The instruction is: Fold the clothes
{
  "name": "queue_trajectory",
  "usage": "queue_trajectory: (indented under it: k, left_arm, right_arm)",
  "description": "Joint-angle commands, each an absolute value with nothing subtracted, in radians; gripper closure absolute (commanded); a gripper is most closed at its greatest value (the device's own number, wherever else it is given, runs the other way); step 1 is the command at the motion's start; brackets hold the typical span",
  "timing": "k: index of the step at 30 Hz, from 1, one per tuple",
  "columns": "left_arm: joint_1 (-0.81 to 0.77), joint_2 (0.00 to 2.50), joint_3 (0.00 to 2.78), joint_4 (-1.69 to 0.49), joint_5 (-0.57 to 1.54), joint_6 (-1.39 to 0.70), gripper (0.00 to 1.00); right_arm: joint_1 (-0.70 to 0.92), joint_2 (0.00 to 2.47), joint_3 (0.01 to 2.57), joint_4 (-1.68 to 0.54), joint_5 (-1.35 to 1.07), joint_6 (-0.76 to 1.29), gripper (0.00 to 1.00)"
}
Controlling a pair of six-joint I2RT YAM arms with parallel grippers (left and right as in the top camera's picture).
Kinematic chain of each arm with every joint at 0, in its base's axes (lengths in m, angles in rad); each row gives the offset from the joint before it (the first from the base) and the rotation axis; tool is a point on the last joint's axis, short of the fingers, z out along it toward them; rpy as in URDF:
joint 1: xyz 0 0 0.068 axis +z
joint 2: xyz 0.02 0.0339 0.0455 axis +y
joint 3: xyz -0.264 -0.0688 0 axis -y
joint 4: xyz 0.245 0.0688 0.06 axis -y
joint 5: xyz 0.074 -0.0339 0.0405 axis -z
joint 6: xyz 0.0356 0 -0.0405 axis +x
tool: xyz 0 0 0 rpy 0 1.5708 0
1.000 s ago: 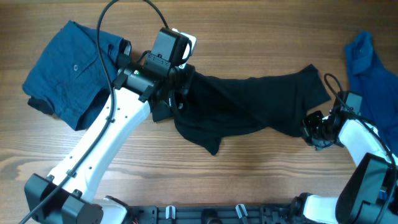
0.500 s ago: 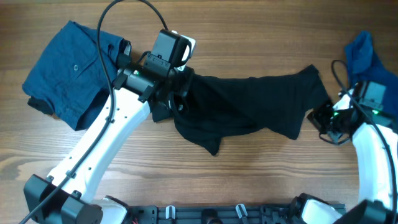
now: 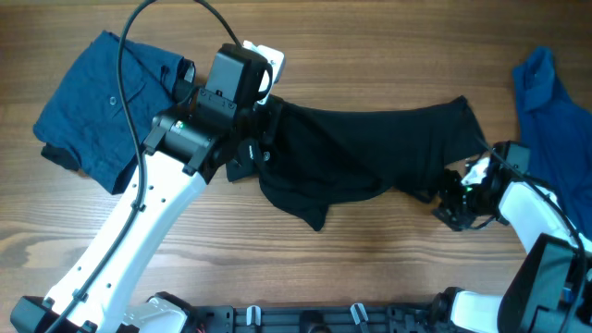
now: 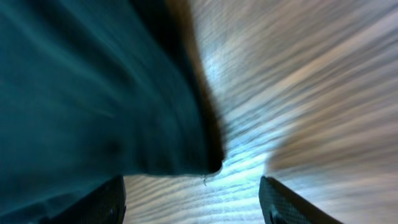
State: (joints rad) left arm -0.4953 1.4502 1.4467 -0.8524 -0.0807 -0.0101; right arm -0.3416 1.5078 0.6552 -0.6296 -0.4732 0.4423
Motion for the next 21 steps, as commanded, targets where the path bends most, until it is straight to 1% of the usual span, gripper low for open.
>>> queue_trajectory:
  k: [1,3,4,5,6,8,11,15,18,21]
  left_arm:
    - [-0.493,1.451,1.46,-0.842,-0.072,-0.023,0.96]
    - [-0.493,1.452,1.46,-0.842,-0.071,-0.023,0.96]
    - [-0.493,1.452,1.46,-0.842,-0.071,-0.023,0.96]
    - [-0.493,1.452,1.46,-0.842,-0.071,-0.023,0.96]
    - [-0.493,1.452,1.46,-0.842,-0.072,-0.023,0.96]
    - [-0.493,1.452,1.46,-0.842,-0.072,-0.023,0.96]
    - [-0.493,1.452,1.46,-0.842,-0.072,-0.023,0.96]
    - [-0.493,1.452,1.46,-0.843,-0.072,-0.023,0.96]
    - [-0.493,1.452,1.46,-0.847,-0.072,-0.023,0.96]
    - [-0.493,1.452,1.461,-0.857,-0.072,-0.023,0.96]
  right_arm:
    - [-0.315,1.604,0.62,-0.516,-0.539,0.452,0.33]
    - [-0.315,1.632,0.62,-0.489,-0.516,0.462,0.42]
    - [-0.314,1.643,0.62,-0.48,-0.504,0.473,0.5]
    - [-0.313,1.657,0.62,-0.474,-0.502,0.472,0.62]
    - [-0.312,1.665,0.62,-0.476,-0.503,0.473,0.7]
    - [-0.311,1.672,0.62,-0.487,-0.501,0.47,0.76]
    - [-0.311,1.667,0.622,-0.487,-0.479,0.469,0.96]
    - [-0.312,1.603,0.653,-0.533,-0.466,0.416,0.96]
    - [-0.313,1.499,0.716,-0.626,-0.415,0.392,0.96]
    - [-0.313,1.361,0.783,-0.752,-0.315,0.392,0.96]
